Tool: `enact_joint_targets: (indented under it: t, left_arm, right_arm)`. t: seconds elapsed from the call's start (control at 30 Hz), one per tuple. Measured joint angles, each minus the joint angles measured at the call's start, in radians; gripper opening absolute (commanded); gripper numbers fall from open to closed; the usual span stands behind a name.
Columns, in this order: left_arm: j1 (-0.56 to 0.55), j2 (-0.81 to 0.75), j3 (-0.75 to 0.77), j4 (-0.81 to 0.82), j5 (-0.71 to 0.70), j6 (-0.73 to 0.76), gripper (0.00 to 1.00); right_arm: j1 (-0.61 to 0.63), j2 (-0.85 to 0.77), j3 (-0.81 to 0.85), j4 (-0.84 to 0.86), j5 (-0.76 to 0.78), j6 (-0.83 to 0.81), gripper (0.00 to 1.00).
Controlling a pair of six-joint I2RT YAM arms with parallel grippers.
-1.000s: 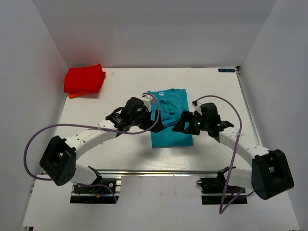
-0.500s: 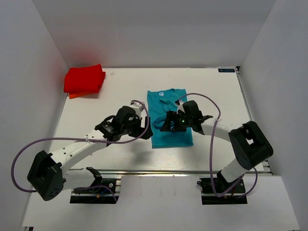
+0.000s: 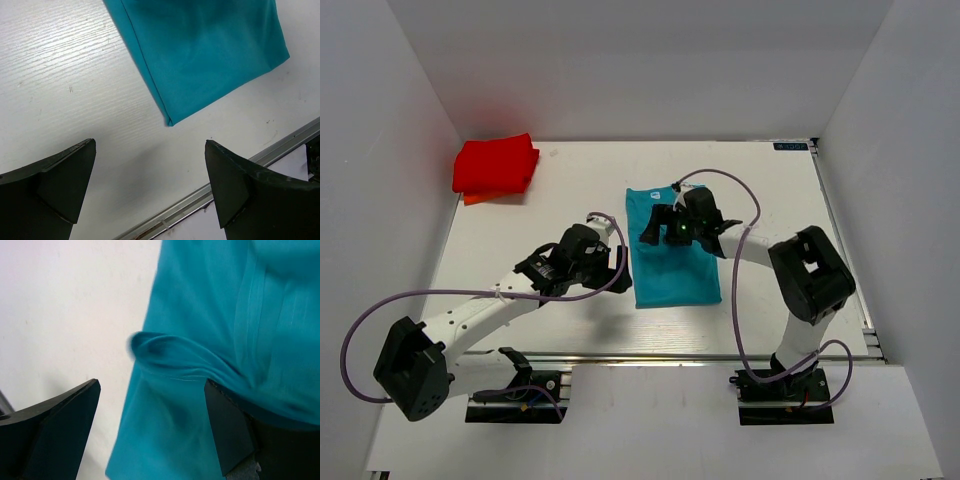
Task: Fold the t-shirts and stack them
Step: Fold the folded rectangular tshirt in 1/3 of the way
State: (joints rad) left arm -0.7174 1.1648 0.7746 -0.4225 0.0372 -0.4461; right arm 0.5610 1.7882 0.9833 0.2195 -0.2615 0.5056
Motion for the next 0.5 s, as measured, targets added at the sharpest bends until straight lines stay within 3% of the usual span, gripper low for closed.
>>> enact_joint_targets:
  t: [0.27, 0.5]
  left_arm:
    - [0.0, 0.025, 0.0, -0.013, 0.005, 0.0, 1.0]
    - [0.0, 0.122, 0.023, -0.045, 0.011, 0.0, 1.0]
  right_arm:
    - [-0.005, 0.132, 0.245, -0.015, 0.08, -0.05, 0.9]
    - [-0.016, 0.029, 0.233, -0.159, 0.164, -0.085, 0.9]
